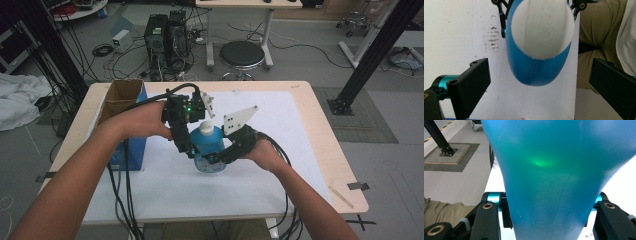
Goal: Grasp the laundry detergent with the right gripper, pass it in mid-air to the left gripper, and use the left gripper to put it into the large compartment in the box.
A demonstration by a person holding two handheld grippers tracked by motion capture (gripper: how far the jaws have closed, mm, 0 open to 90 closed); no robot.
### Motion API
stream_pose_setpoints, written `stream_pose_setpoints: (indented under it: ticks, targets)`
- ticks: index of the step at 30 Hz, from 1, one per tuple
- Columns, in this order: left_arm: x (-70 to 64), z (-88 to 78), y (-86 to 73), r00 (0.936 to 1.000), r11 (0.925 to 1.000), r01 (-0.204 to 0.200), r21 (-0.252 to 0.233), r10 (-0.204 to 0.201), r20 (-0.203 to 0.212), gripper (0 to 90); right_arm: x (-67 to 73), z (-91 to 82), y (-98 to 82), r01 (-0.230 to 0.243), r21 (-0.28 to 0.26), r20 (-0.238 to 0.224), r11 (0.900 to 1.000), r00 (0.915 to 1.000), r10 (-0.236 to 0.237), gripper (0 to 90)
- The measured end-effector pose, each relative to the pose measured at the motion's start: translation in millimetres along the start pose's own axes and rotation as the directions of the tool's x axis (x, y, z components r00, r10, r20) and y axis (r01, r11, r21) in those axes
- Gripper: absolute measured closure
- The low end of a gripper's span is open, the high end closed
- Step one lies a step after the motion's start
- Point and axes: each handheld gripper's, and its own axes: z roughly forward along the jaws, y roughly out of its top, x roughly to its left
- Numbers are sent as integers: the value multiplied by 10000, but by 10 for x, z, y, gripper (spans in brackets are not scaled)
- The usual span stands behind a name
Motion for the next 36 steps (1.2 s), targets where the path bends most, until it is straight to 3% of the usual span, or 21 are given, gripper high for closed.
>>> stream_pose_setpoints:
  ticks: [19,33,36]
  targets:
    - [67,112,188,9994,9995,-170,261,161,317,37,-22,76,66,-84,-139,-136,9999,9999,82,461]
    - [115,206,203,9991,9989,-325,351,315,296,37,-41,40,66,-140,-126,-110,9998,9998,139,460]
    - [126,195,196,9985,9987,-407,300,395,385,86,-41,38,65,-139,-101,-105,9999,9999,138,461]
